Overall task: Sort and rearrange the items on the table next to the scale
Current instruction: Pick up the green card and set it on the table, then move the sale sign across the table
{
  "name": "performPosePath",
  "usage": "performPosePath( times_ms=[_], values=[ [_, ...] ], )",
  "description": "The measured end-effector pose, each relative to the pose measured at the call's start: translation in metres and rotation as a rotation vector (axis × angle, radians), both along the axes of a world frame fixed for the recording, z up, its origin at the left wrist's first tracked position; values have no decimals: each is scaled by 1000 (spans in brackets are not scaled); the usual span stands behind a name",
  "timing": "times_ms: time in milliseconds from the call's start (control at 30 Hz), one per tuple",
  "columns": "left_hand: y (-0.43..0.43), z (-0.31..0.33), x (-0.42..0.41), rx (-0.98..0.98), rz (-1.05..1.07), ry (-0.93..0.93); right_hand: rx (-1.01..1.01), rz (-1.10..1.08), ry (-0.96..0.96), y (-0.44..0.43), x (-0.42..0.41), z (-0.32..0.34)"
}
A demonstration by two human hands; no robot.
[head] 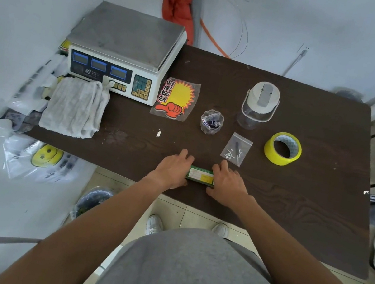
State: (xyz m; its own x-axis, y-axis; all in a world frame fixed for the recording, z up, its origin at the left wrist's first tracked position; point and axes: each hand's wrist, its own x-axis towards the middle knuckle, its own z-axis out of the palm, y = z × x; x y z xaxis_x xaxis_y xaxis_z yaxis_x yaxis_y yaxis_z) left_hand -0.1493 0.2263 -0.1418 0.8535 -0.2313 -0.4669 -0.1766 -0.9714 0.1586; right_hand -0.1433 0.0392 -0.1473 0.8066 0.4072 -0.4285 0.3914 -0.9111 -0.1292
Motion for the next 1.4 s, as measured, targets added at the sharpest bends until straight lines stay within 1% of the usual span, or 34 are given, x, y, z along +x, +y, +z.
performPosePath(
  times_ms=[100, 233, 400, 600, 800, 933, 1067, 1200, 1400],
  values=[
    [8, 0, -3, -25, 51, 42, -30, 3, -11, 1, 1, 1],
    [18, 7, 1, -71, 105, 74, -5, -13, -13, 11, 11, 11],
    [35, 21, 15, -184, 266, 51, -4, 10, -58, 33, 29, 27],
    [62, 24, 28, -218, 401, 5, 42, -8, -67, 60, 43, 31],
    [81, 19, 33, -250, 470, -18, 170, -101, 99, 86, 56, 28],
    [93, 15, 33, -296, 504, -15, 264, -209, 228, 104, 67, 26],
    [103, 13, 31, -321, 574, -9, 329, -329, 314, 117, 82, 22],
    [112, 15, 25, -395, 663, -22, 354, -383, 340, 126, 94, 18],
    [124, 16, 14, -442, 766, -20, 369, -331, 327, 135, 110, 17]
  ],
)
